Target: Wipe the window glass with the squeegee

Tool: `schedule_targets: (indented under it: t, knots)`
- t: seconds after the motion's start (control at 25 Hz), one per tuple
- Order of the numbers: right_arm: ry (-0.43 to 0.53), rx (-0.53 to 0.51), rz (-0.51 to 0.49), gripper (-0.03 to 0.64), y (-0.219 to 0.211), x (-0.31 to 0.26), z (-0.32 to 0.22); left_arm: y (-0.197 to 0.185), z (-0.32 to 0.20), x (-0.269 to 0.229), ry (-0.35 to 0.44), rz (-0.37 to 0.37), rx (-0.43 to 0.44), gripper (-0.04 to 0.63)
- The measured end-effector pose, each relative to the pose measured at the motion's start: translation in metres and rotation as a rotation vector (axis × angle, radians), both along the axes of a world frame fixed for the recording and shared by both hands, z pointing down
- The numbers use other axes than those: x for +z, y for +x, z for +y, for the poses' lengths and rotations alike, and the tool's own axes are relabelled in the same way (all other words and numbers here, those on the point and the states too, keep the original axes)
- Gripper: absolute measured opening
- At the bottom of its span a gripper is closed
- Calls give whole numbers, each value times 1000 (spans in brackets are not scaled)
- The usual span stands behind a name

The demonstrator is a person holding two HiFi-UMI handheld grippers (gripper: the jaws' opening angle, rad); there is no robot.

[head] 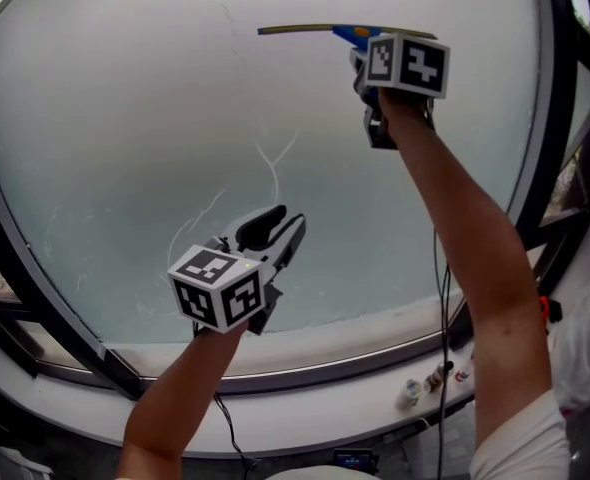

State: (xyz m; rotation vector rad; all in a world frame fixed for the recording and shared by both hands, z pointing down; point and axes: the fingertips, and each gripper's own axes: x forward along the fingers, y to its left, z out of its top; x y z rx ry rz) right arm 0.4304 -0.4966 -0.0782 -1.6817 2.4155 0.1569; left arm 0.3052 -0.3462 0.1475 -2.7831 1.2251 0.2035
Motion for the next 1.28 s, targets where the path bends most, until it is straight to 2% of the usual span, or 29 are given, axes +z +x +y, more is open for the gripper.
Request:
schedule_targets:
  t: [1.28]
  knots:
    - [-77,3,41,146,4,98,3,8,0,52,-97,16,33,156]
